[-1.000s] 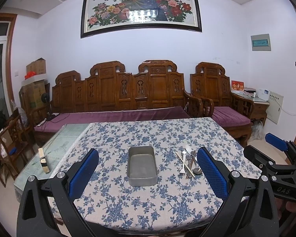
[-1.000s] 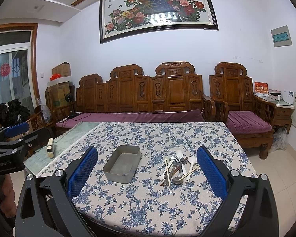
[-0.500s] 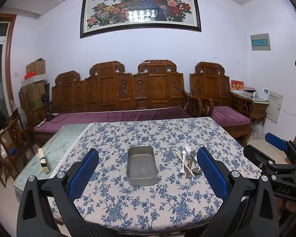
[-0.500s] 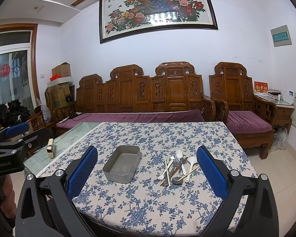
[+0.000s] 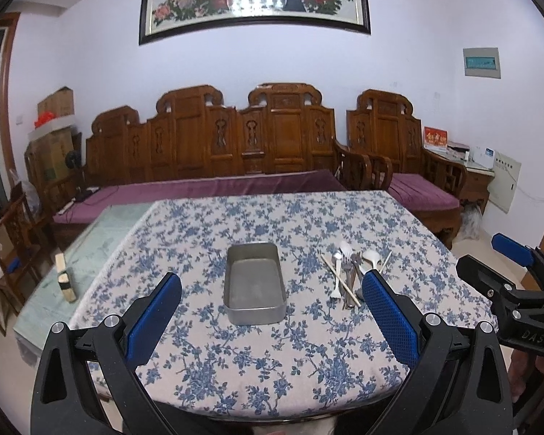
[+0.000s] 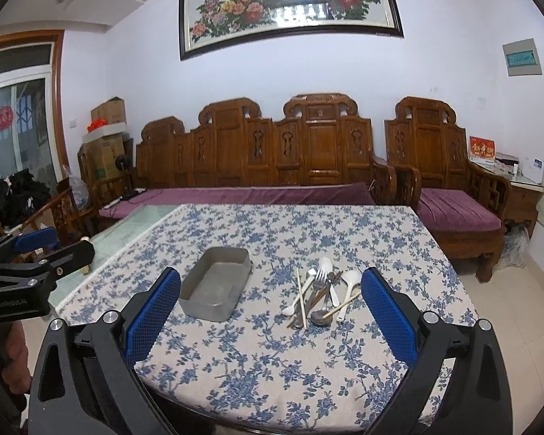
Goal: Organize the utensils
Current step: 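Reach into the utensil pile and grasp the smiley-face steel spoon with the right tool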
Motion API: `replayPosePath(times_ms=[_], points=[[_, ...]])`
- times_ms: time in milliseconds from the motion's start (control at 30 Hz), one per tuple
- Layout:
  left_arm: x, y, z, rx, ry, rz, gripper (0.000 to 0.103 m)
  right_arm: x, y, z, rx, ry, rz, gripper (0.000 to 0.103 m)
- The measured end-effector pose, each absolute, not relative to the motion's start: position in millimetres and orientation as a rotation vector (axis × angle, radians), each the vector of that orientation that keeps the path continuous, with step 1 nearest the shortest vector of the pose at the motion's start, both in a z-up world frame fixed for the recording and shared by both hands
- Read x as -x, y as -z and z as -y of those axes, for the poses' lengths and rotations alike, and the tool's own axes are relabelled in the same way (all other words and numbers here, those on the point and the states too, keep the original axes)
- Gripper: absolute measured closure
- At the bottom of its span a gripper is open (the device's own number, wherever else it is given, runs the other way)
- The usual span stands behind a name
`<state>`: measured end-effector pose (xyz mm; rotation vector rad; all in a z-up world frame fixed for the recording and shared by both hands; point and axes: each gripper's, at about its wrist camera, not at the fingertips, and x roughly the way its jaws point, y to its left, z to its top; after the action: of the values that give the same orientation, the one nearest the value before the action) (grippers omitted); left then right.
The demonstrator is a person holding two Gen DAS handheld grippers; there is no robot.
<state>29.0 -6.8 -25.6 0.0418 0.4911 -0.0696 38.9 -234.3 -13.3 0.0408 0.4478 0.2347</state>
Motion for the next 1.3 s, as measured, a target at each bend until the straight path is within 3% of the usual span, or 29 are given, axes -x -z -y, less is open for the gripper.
replayPosePath(times_ms=[400, 633, 967, 1200, 1300], points=[[-81.3, 61.1, 16.3, -0.037, 0.118, -0.57, 0.006, -102.5, 53.8, 244.5, -0.003, -0.271, -0.552, 0.02], [-115.7, 81.8, 27.2, -0.031, 0.162, -0.609, 0.006, -150.9, 92.8, 257.4, 0.029, -0.298, -0.675, 0.037], [-168.0, 124.3, 50.4, -0.03, 0.199, -0.706, 0.006, -224.4, 164.9, 280.3, 0.065, -0.309, -0.84, 0.047], [-200.8, 153.5, 64.7, -0.025, 0.2, -0.773, 0.007, -277.2, 212.0, 282.0, 0.043, -0.363, -0.951, 0.068], [-212.6, 163.6, 72.6, -0.037, 0.192, -0.8, 0.008, -294.2, 228.2, 281.7, 0.023, -0.375, -0.991, 0.072]])
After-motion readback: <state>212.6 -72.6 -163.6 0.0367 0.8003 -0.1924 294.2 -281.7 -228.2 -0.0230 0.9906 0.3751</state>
